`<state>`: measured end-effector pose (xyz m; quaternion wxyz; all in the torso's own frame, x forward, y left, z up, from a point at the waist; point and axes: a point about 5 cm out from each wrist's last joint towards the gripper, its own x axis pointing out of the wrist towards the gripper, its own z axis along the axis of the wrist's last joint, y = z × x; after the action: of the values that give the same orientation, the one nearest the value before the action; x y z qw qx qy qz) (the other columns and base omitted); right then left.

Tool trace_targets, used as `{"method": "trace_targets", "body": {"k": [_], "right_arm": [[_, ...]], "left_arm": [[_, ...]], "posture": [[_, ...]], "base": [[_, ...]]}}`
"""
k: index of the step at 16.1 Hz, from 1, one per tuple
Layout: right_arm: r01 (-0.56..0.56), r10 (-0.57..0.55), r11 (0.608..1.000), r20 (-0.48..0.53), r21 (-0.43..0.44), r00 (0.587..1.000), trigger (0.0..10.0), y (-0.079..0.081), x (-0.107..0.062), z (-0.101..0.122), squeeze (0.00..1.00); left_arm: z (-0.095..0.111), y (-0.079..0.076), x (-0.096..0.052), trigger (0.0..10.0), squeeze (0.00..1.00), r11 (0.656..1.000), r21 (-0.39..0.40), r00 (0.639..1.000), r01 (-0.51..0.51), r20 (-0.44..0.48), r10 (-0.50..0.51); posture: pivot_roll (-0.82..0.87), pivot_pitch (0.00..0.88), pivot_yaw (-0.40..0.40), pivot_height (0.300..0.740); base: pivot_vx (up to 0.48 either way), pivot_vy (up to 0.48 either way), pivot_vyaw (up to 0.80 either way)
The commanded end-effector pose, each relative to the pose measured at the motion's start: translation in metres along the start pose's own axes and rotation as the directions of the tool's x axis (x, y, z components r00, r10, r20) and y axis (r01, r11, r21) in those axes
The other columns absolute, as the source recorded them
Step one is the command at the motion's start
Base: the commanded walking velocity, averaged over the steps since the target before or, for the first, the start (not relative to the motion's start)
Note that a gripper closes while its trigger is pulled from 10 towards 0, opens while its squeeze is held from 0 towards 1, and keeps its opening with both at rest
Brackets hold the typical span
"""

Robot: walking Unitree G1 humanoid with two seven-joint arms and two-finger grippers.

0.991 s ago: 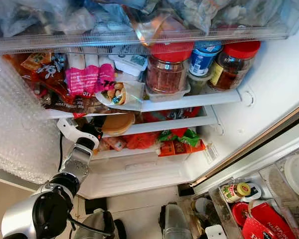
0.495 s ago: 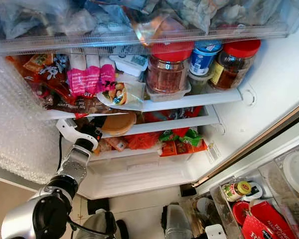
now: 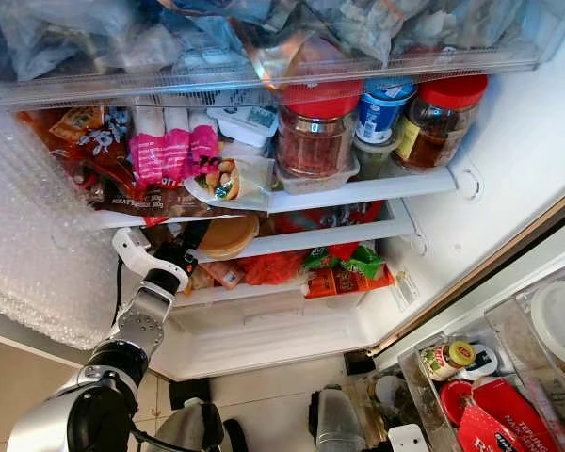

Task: Restocking fridge

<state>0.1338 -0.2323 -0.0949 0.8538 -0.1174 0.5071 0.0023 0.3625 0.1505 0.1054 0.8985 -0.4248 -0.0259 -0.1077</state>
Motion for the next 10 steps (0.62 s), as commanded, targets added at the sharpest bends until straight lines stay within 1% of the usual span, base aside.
{"method": "trace_targets", "body": {"k": [1,10], "right_arm": [[-0.021,0.021,1.0,-0.043,0.004,0.999,10.0,0.007,-0.002,-0.013,0.0],[-0.02,0.02,1.0,-0.043,0.0,0.999,10.0,0.007,-0.002,-0.014,0.0]], "left_arm": [[-0.007,0.003,-0.006,10.0,0.0,1.0,-0.005,1.0,-0.002,-0.027,0.002],[-0.013,0.007,-0.02,10.0,0.0,1.0,-0.008,0.998,-0.019,-0.056,0.018]], "posture": [[-0.2,0.182,0.018,0.664],[-0.2,0.186,0.025,0.664]], "base": [[0.0,0.0,0.0],[0.0,0.0,0.0]]}}
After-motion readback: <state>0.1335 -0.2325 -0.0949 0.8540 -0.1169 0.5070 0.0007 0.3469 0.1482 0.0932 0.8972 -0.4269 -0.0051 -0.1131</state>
